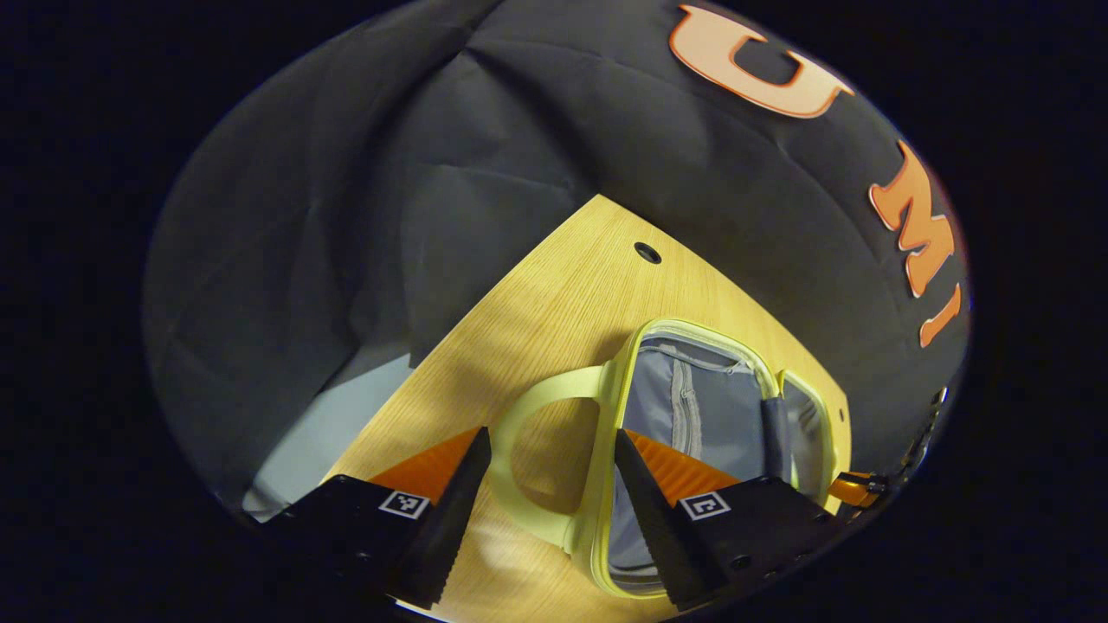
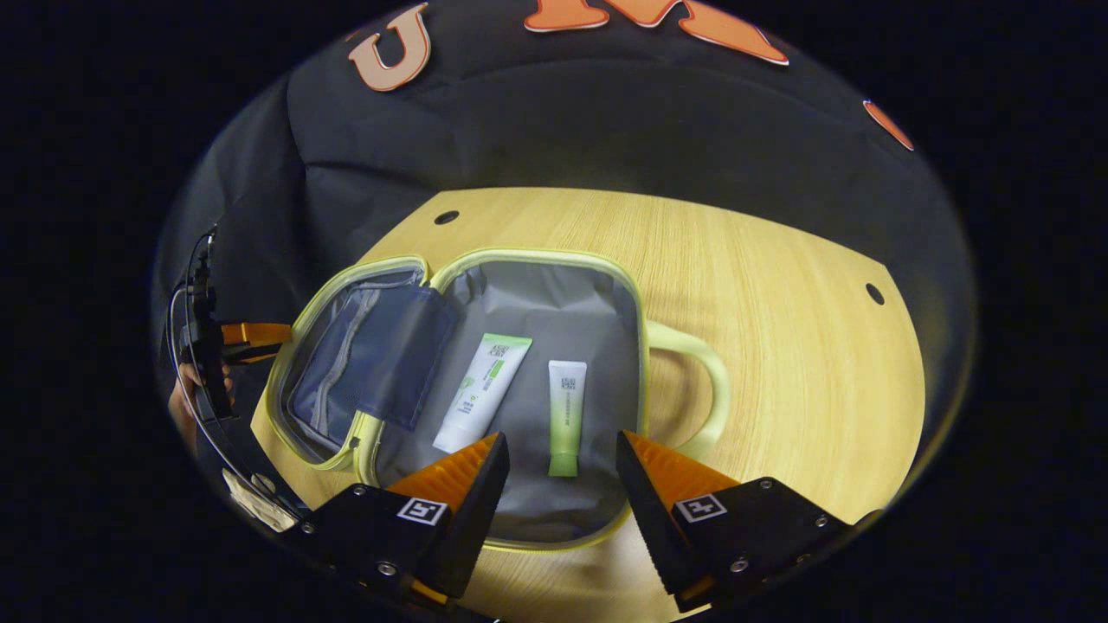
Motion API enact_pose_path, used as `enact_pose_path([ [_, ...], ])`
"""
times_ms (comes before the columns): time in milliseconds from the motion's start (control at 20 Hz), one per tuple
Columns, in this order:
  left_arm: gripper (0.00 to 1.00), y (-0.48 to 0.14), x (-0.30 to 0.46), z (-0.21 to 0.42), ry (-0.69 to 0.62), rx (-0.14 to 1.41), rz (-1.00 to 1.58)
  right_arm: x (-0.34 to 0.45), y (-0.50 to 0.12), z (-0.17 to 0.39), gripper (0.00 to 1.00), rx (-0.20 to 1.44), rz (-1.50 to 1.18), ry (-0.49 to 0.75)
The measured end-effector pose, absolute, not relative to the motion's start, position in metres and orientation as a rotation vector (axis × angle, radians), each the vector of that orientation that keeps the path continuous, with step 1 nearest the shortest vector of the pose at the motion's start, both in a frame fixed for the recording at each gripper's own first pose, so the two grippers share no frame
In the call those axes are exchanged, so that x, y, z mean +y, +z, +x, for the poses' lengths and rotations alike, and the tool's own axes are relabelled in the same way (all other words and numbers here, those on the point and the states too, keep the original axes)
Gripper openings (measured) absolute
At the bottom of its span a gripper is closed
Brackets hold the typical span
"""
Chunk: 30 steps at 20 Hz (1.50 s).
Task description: First open the suitcase, pack the skin care products into it, and then close the suitcase.
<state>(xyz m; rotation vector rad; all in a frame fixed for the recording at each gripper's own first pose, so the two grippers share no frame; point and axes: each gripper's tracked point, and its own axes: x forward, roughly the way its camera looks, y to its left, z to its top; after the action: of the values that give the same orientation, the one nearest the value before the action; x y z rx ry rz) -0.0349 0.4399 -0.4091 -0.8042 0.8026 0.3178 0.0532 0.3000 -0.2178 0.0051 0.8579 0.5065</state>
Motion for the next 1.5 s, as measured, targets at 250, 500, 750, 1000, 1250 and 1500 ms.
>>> enact_pose_path([
  [250, 0.84, -0.412, 0.463, -0.048, 0.385, 0.748, -0.926, 0.278, -0.186, 0.055, 0.81, 0.778, 0.042, 0.468],
  [500, 0.65, -0.444, 0.428, -0.048, 0.305, 0.834, -1.055, 0.264, -0.154, 0.057, 0.81, 0.665, 0.086, 0.441],
  [750, 0.17, -0.425, 0.435, -0.036, 0.37, 0.722, -1.051, 0.228, -0.121, 0.061, 0.81, 0.538, 0.094, 0.379],
  [1000, 0.08, -0.352, 0.441, -0.021, 0.378, 0.638, -0.76, 0.194, -0.096, 0.064, 0.81, 0.452, 0.133, 0.336],
  [1250, 0.08, -0.279, 0.429, -0.017, 0.385, 0.582, -0.6, 0.175, -0.084, 0.065, 0.82, 0.389, 0.152, 0.378],
  [1500, 0.08, -0.193, 0.386, 0.005, 0.322, 0.488, -0.525, 0.156, -0.073, 0.062, 0.82, 0.332, 0.167, 0.403],
])
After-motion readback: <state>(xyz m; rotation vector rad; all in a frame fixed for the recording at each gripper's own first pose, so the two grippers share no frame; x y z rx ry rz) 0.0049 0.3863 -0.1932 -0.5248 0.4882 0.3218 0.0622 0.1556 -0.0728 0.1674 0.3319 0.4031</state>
